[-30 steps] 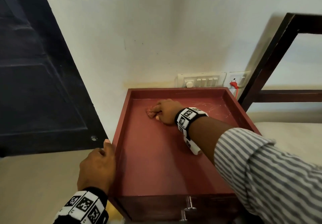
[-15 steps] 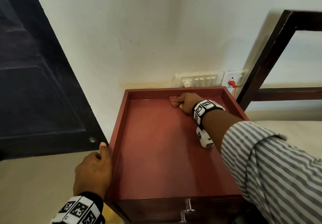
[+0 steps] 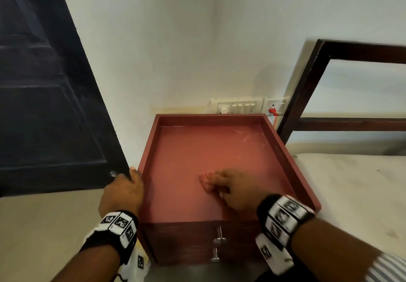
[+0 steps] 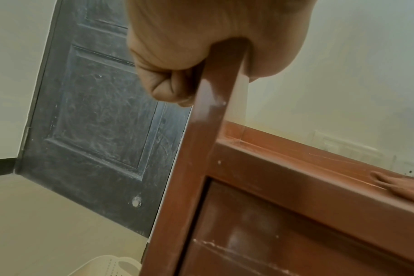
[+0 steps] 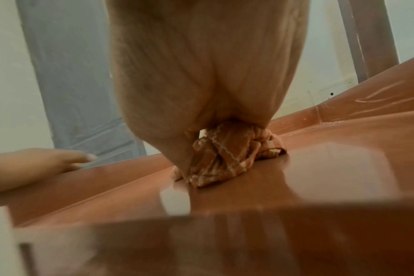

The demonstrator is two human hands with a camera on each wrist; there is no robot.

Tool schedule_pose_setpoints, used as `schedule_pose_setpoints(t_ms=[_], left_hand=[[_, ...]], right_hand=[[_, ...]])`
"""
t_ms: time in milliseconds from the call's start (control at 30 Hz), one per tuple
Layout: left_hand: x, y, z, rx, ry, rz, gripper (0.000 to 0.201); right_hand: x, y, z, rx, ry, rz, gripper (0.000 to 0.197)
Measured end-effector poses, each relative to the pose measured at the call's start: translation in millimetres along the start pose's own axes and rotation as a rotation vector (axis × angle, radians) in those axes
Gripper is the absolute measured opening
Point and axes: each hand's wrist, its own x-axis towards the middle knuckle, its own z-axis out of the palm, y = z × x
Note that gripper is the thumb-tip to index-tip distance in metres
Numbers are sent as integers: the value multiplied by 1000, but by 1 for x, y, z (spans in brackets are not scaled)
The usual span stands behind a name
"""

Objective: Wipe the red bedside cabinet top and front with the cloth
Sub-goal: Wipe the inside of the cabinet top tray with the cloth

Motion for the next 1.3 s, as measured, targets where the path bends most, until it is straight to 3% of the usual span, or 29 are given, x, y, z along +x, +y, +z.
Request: schedule_pose_setpoints(t_ms=[100, 200, 300, 400, 567, 800, 1067, 1300], left_hand=[[0, -1, 0, 19, -17, 12, 65], [3, -2, 3, 21, -13, 27, 66], [5, -4, 4, 22, 5, 42, 66], [7, -8, 7, 8, 4, 41, 65], [24, -16, 17, -19, 4, 47, 65], [33, -20, 22, -49, -26, 23, 69], [24, -11, 17, -40, -10, 21, 64], [9, -3, 8, -34, 36, 46, 59]], right_hand=[[-47, 2, 12, 43, 0, 13, 55], [-45, 4, 2, 62, 13, 21, 52], [-6, 9, -24, 80, -28, 52, 50], [57, 31, -43, 172, -77, 179, 51], [161, 54, -68, 117, -21, 342, 51], [215, 69, -77, 172, 52, 321, 59], [151, 58, -46, 54, 74, 201, 49], [-19, 9, 10, 115, 194, 96, 47]])
